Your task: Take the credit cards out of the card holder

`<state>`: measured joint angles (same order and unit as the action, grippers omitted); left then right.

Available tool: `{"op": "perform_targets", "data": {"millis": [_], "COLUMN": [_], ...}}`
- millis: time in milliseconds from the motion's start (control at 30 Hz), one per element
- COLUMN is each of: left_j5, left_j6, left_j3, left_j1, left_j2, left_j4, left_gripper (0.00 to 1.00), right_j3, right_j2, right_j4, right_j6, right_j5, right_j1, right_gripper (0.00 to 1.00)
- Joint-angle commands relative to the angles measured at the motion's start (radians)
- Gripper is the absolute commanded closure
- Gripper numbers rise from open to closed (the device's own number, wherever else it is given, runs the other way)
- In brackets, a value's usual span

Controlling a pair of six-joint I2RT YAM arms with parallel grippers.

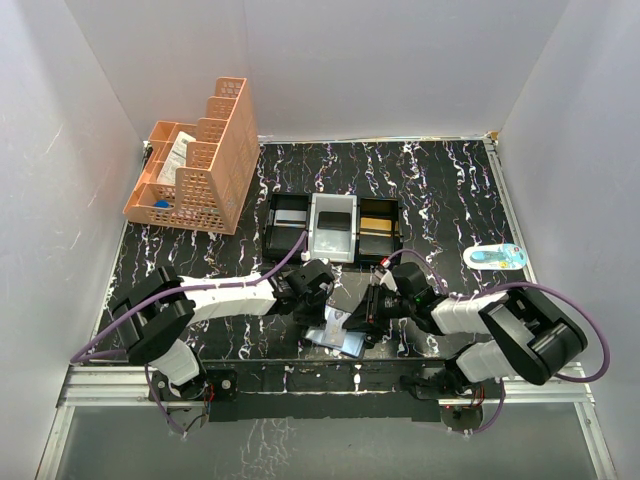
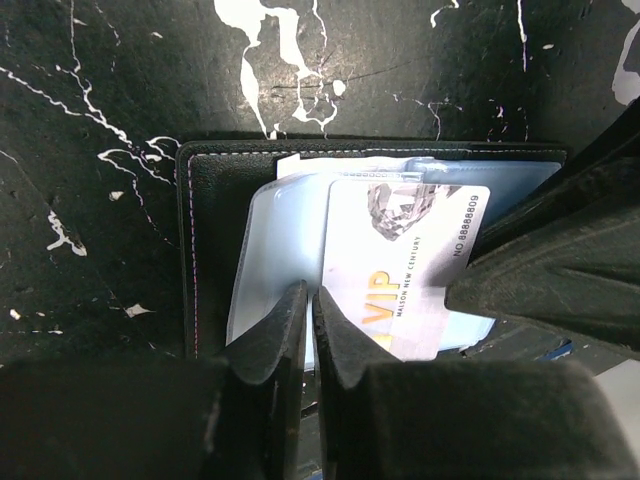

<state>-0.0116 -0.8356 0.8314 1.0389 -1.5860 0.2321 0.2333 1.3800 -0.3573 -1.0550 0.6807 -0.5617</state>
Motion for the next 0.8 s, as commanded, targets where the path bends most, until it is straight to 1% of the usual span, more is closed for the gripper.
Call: {"op": "perform_targets", "data": {"millis": [0, 100, 233, 400, 600, 767], "left_j5": [0.053, 0.051, 0.050, 0.052, 0.054, 0.057], "left_j6": [-0.009, -0.010, -0.010, -0.008, -0.008, -0.008], "left_j3": [-0.022, -0.025, -0.018, -0.012, -0.007, -0.008], "left_j1": [0.012, 0.012, 0.013, 0.013, 0.013, 0.013], "left_j2": [-0.031, -0.031, -0.036, -0.034, -0.032, -0.025], "left_j4": [0.066, 0.062, 0.068, 0.071, 0.077, 0.079], "left_gripper": [0.94, 0.94, 0.94, 0.95, 0.95, 0.95], "right_j3": [-0.001, -0.006, -0.044, -0.090, -0.098, -0.128], "right_j2": [-0.046, -0.065, -0.092, -0.163, -0.192, -0.245], "right_j4": [-0.094, -0.091, -0.135, -0.164, -0.167, -0.154], "right_j6": [-0.042, -0.063, -0.136, -0.210, -0.280, -0.323], "right_j5": [-0.020, -0.068, -0.151, -0.301, -0.470, -0.560], "right_j1": [0.000, -0.012, -0.049, -0.117, -0.236, -0.278], "right_gripper": [0.82, 0.78, 0.77, 0.75, 0.76, 0.79]}}
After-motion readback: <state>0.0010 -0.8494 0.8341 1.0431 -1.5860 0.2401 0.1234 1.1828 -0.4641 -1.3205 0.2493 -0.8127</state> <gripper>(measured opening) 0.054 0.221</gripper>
